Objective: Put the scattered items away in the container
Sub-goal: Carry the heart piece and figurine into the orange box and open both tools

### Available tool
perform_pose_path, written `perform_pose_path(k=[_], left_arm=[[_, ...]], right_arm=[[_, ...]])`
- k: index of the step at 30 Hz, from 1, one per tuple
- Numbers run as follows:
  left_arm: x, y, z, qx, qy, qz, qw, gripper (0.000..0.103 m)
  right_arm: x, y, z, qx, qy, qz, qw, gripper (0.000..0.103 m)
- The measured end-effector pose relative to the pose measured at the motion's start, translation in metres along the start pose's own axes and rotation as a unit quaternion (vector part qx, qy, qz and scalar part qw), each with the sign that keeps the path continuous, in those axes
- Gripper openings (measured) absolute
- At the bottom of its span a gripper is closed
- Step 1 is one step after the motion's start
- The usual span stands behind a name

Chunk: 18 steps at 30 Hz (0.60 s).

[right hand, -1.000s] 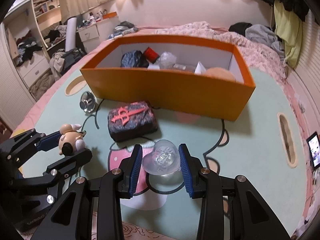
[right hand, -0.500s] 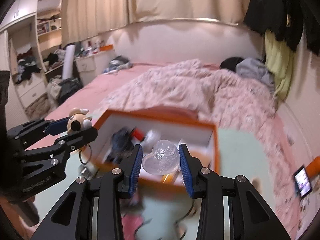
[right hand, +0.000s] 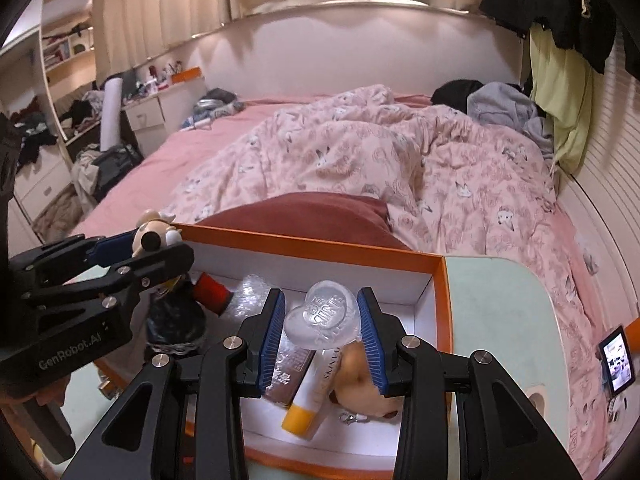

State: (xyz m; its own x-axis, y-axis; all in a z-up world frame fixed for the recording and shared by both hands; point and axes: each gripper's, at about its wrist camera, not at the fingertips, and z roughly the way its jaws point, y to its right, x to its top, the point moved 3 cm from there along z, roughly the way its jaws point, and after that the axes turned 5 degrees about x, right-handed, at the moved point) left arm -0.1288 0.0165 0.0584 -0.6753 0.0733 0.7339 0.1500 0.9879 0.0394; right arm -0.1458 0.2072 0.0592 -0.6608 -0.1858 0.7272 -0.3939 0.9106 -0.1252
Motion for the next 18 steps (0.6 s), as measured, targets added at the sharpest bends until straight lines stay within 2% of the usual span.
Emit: perform_pose_path(k=[2, 3, 4, 6, 7, 8, 11, 14, 18], left_arm=[[-0.002, -0.002, 0.003, 0.005, -0.005, -0.006, 1.0000, 0.043], [-0.002, -0.003, 0.003, 0.012, -0.006, -0.012, 0.9998, 0.043], [-0.002, -0.004, 0.002, 0.018, -0.003, -0.019, 0.9997, 0.043], [-0.002, -0.007, -0.007, 0.018, 0.017, -0.032, 0.9992, 0.056], [-0.001, -0.009, -0.013, 0.021, 0.029, -0.036, 0.9987, 0.072], [0.000, -0.011, -0.020, 0.031, 0.042, -0.042, 0.9977, 0.085], [0.000, -0.015, -0.046, 0.044, 0.083, -0.052, 0.9942, 0.085], [-0.008, -0.011, -0.067, 0.021, 0.068, -0.031, 0.9970, 0.085], [-0.041, -0.004, -0.095, -0.006, 0.039, 0.004, 0.9992, 0.085]], right_arm=[[0.000, 0.002, 0.001, -0.006, 0.001, 0.001, 1.000, 0.037], [-0.001, 0.003, 0.001, -0.011, 0.002, 0.002, 1.000, 0.041], [0.000, 0.004, 0.000, -0.017, 0.005, 0.004, 1.000, 0.052], [0.000, 0.006, -0.005, -0.023, 0.018, 0.009, 1.000, 0.067], [0.000, 0.007, -0.009, -0.025, 0.027, 0.010, 0.999, 0.070], [-0.001, 0.007, -0.013, -0.027, 0.034, 0.010, 0.999, 0.070], [-0.001, 0.005, -0.022, -0.023, 0.040, 0.012, 0.999, 0.073], [-0.007, 0.004, -0.035, -0.005, 0.036, 0.024, 0.999, 0.076], [-0.033, -0.005, -0.057, 0.015, 0.013, 0.025, 0.999, 0.077]])
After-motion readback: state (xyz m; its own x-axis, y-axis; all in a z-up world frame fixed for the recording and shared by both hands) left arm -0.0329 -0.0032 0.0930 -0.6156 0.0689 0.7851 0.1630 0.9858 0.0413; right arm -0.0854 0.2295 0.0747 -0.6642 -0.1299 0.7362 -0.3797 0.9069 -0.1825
